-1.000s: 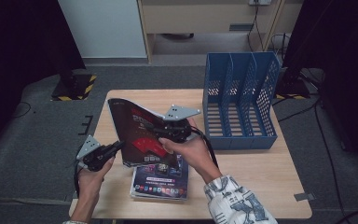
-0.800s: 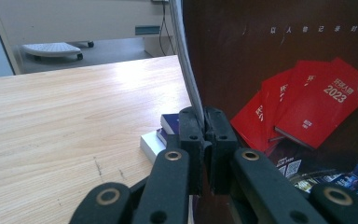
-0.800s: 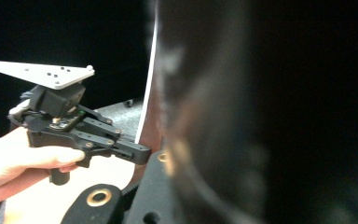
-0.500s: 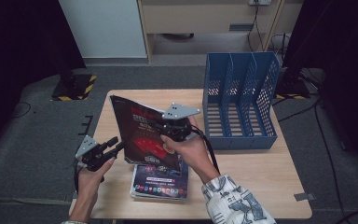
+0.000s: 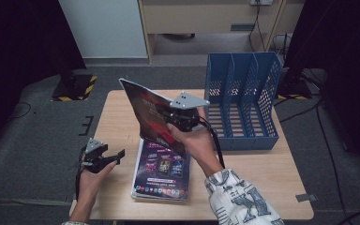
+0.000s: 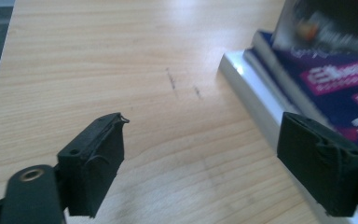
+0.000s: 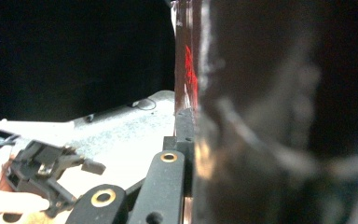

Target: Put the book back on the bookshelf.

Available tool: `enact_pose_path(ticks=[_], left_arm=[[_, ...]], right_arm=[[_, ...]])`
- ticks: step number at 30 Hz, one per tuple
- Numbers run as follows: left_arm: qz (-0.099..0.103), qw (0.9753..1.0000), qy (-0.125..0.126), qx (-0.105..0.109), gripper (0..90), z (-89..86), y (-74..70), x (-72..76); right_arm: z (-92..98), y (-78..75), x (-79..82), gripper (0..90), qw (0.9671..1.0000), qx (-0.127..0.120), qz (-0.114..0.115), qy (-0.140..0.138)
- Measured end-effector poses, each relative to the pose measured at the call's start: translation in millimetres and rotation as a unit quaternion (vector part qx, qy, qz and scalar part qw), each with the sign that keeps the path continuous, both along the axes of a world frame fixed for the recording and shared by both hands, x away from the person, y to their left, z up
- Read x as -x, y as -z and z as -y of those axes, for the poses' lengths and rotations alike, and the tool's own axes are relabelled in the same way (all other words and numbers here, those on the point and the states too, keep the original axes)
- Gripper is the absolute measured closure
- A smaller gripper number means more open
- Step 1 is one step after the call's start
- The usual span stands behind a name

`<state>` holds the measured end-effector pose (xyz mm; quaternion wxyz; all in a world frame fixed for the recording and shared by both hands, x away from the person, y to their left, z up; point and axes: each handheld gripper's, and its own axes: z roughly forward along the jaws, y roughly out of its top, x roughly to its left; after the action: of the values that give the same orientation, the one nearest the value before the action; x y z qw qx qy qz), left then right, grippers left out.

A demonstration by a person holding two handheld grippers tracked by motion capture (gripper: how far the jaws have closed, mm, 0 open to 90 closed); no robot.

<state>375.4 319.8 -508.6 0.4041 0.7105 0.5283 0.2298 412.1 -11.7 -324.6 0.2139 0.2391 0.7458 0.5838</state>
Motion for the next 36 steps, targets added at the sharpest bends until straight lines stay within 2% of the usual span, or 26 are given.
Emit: enact_pose_path(ticks=[1, 2, 4, 6, 8, 11, 17, 27, 36], left_arm=[[0.0, 1.0, 0.0, 0.0, 12.6, 0.0, 0.0, 0.0], [-0.008, 0.9997, -0.005, -0.024, 11.6, 0.3, 3.0, -0.7], [-0.011, 0.9996, -0.005, -0.027, 10.6, 0.1, 4.1, -1.1], [-0.027, 0.9991, -0.005, -0.033, 9.5, 0.0, 8.7, -2.6], [-0.031, 0.9989, -0.006, -0.036, 8.6, 0.6, 10.0, -2.9], [-0.049, 0.9973, -0.004, -0.054, 8.2, 2.9, 15.1, -3.6], [-0.063, 0.9954, -0.002, -0.072, 7.2, 4.5, 19.8, -4.7], [-0.076, 0.9934, -0.004, -0.086, 6.5, 5.1, 24.6, -5.5], [-0.071, 0.9942, -0.003, -0.081, 3.6, 5.7, 26.9, -5.2]], right_arm=[[0.0, 0.0, 0.0, 86.8, 1.0, 0.0, 0.0, 0.0], [3.7, -3.4, -1.7, 86.7, 1.0, -0.005, -0.001, 0.006], [6.0, -5.4, -2.9, 86.8, 0.9999, -0.007, -0.001, 0.011], [10.0, -8.9, -4.5, 86.7, 0.9998, -0.01, -0.001, 0.019], [12.4, -10.8, -5.5, 86.7, 0.9996, -0.012, -0.004, 0.027], [16.5, -13.3, -7.3, 86.7, 0.9992, -0.013, -0.008, 0.038], [25.0, -18.4, -10.1, 86.7, 0.9982, -0.024, -0.013, 0.053], [35.0, -27.2, -9.1, 86.6, 0.9974, -0.029, -0.009, 0.066], [46.9, -34.0, -10.2, 86.6, 0.9959, -0.034, -0.006, 0.084]])
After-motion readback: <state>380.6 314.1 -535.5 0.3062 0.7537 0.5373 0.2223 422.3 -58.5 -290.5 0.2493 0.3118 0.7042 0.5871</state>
